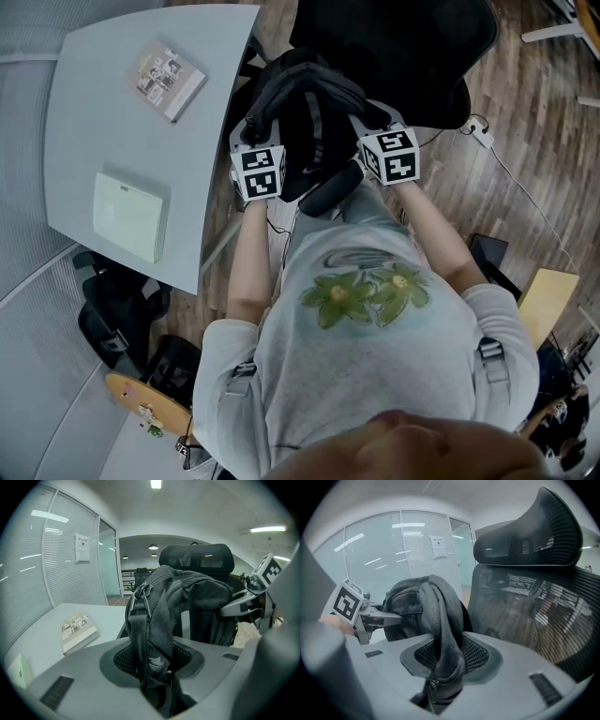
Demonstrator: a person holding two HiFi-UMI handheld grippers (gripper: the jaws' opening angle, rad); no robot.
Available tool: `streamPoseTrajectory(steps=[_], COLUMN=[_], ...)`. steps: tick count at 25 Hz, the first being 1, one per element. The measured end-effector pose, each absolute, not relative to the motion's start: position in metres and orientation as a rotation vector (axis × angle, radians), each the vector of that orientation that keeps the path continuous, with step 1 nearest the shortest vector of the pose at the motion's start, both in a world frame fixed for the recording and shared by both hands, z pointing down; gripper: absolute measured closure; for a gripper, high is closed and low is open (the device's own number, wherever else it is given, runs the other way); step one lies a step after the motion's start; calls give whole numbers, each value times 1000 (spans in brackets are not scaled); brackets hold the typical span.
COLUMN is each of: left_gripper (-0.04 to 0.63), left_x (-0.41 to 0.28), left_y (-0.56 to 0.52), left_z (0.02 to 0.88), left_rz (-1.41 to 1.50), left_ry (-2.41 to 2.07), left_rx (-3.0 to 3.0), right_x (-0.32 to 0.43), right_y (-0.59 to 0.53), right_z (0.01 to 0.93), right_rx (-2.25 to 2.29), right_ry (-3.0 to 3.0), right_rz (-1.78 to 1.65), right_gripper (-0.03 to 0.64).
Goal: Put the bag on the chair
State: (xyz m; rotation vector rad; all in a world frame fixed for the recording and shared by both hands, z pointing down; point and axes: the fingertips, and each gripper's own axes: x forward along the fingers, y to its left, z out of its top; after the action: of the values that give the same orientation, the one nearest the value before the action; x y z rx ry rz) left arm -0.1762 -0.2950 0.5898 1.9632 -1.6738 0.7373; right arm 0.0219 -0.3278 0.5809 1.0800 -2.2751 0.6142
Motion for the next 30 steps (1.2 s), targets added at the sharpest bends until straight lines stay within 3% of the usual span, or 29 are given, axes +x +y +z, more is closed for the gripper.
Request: streamPoseTrajectory(steps=[12, 30], left_gripper=[425, 359], left_x=[-175, -155], left_y=[-302, -363], left_z=[597, 599], left_rz=[716, 854], left_ry=[-1694, -1629], left_rx=[2048, 2254], right_x=[30, 64], right_y=[-329, -348], right_z=[593, 610], right_rx=[1117, 1270], right_ry=[-2277, -2233], right_rz=[591, 603], right_gripper=[485, 482])
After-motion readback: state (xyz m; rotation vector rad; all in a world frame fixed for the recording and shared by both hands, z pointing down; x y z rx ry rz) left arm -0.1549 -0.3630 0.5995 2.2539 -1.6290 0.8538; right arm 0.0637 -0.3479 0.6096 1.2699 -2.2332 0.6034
